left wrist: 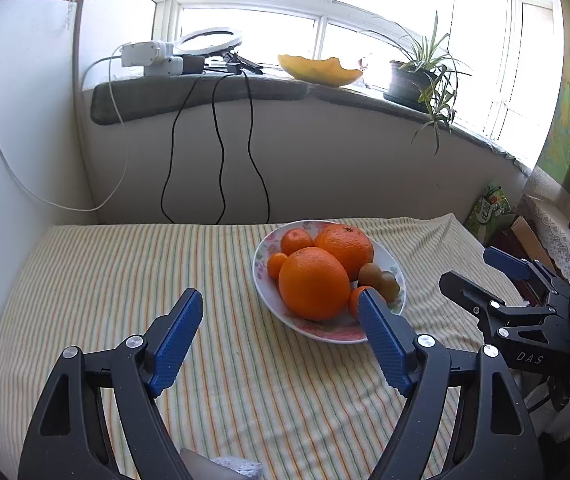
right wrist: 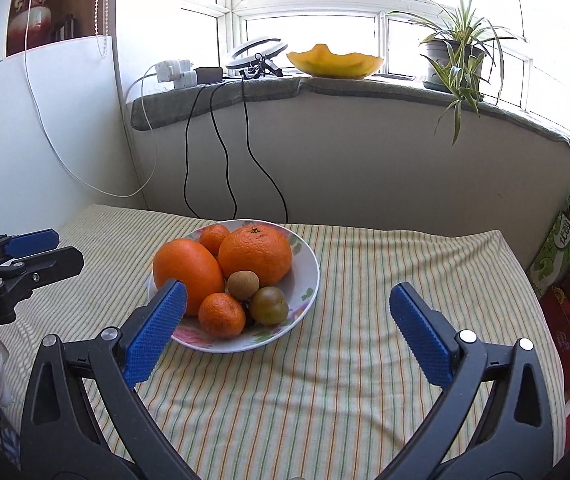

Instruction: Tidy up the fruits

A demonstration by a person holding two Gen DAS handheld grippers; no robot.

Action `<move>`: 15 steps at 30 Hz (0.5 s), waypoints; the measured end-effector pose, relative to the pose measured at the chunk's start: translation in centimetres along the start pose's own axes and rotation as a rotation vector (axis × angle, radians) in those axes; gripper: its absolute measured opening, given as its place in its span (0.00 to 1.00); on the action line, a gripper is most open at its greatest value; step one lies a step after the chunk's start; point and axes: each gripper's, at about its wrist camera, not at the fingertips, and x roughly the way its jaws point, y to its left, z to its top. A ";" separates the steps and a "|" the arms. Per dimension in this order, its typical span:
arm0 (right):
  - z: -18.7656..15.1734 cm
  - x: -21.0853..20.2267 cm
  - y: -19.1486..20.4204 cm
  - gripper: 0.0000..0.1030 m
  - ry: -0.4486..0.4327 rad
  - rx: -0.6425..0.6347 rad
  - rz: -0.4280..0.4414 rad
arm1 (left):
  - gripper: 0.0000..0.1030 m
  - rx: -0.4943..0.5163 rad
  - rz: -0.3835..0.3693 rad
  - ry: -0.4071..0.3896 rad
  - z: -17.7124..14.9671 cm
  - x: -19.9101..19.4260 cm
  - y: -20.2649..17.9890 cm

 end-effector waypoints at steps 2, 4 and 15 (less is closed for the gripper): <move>-0.2 -0.2 0.1 1.00 -0.001 0.003 0.001 | 0.78 0.004 0.003 -0.006 -0.1 -0.3 -0.1; -0.2 -0.4 0.1 1.00 -0.001 0.006 0.005 | 0.78 0.005 -0.001 -0.007 -0.1 -0.5 -0.2; -0.3 -1.2 0.5 1.00 -0.003 0.024 0.018 | 0.78 0.009 -0.003 -0.017 -0.3 -1.3 -0.5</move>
